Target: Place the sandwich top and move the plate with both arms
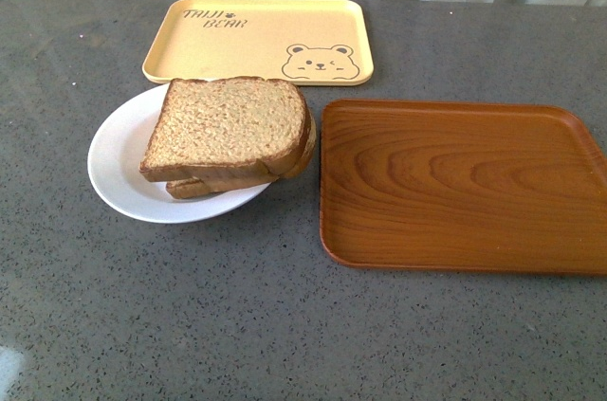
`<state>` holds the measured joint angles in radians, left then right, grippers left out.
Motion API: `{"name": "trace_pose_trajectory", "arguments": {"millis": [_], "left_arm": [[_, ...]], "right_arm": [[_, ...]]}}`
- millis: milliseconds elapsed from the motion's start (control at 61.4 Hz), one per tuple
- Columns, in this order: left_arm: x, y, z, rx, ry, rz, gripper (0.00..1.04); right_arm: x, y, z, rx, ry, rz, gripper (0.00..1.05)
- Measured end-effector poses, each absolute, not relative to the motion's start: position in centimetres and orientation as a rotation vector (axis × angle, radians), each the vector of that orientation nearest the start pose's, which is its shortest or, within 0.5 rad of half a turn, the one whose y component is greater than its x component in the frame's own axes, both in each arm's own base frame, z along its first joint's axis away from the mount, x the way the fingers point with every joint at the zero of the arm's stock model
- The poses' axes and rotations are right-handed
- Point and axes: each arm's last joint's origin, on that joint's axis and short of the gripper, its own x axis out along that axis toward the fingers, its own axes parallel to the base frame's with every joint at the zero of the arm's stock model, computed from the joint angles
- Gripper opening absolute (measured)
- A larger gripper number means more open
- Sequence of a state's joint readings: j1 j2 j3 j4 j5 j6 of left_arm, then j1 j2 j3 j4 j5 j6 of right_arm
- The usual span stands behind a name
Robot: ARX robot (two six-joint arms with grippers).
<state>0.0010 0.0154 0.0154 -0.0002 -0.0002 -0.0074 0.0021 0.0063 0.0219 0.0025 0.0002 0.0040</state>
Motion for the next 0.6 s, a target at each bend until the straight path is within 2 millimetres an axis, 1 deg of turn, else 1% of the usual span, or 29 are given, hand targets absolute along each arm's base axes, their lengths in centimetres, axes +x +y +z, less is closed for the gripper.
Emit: {"name": "trace_pose_trajectory", "arguments": {"millis": [130, 163, 212, 244, 326, 358, 374, 391, 407, 440, 456, 488, 521, 570, 602], "left_arm": [[9.8, 0.0, 16.8, -0.008, 0.0, 0.001, 0.96], [9.8, 0.0, 16.8, -0.008, 0.0, 0.001, 0.96], [9.8, 0.0, 16.8, -0.008, 0.0, 0.001, 0.96], [9.8, 0.0, 16.8, -0.008, 0.0, 0.001, 0.96], [9.8, 0.0, 16.8, -0.008, 0.0, 0.001, 0.96], [9.8, 0.0, 16.6, -0.024, 0.038, -0.032, 0.96], [9.8, 0.0, 16.7, -0.047, 0.105, -0.096, 0.96], [9.8, 0.0, 16.7, -0.09, 0.2, -0.153, 0.96], [10.0, 0.1, 17.0, -0.18, 0.342, -0.223, 0.96], [10.8, 0.2, 17.4, -0.322, 0.51, -0.312, 0.96], [11.3, 0.3, 17.5, -0.36, 0.545, -0.338, 0.96], [12.4, 0.5, 18.0, -0.42, 0.577, -0.37, 0.96], [13.6, 0.8, 18.4, -0.451, 0.583, -0.374, 0.96], [14.8, 1.3, 18.7, -0.471, 0.577, -0.356, 0.96], [16.1, 1.8, 18.8, -0.495, 0.569, -0.338, 0.96]], "right_arm": [[9.7, 0.0, 17.1, 0.004, -0.018, 0.002, 0.29], [9.7, 0.0, 17.1, 0.004, -0.018, 0.002, 0.36], [9.7, 0.0, 17.1, 0.004, -0.018, 0.002, 0.43], [9.7, 0.0, 17.1, 0.004, -0.018, 0.002, 0.5], [9.7, 0.0, 17.1, 0.004, -0.018, 0.002, 0.63], [9.7, 0.0, 17.1, 0.004, -0.018, 0.002, 0.7], [9.7, 0.0, 17.1, 0.004, -0.018, 0.002, 0.72], [9.7, 0.0, 17.1, 0.004, -0.018, 0.0, 0.77], [9.7, 0.0, 17.1, 0.004, -0.018, 0.0, 0.8], [9.7, 0.0, 17.1, 0.004, -0.018, 0.004, 0.89], [9.7, 0.0, 17.1, 0.004, -0.019, 0.003, 0.92], [9.7, 0.0, 17.1, 0.004, -0.018, 0.003, 0.97], [9.7, 0.0, 17.1, 0.004, -0.018, 0.003, 0.96], [9.7, 0.0, 17.1, 0.004, -0.018, 0.0, 0.95], [9.7, 0.0, 17.1, 0.004, -0.019, 0.0, 0.96]]}}
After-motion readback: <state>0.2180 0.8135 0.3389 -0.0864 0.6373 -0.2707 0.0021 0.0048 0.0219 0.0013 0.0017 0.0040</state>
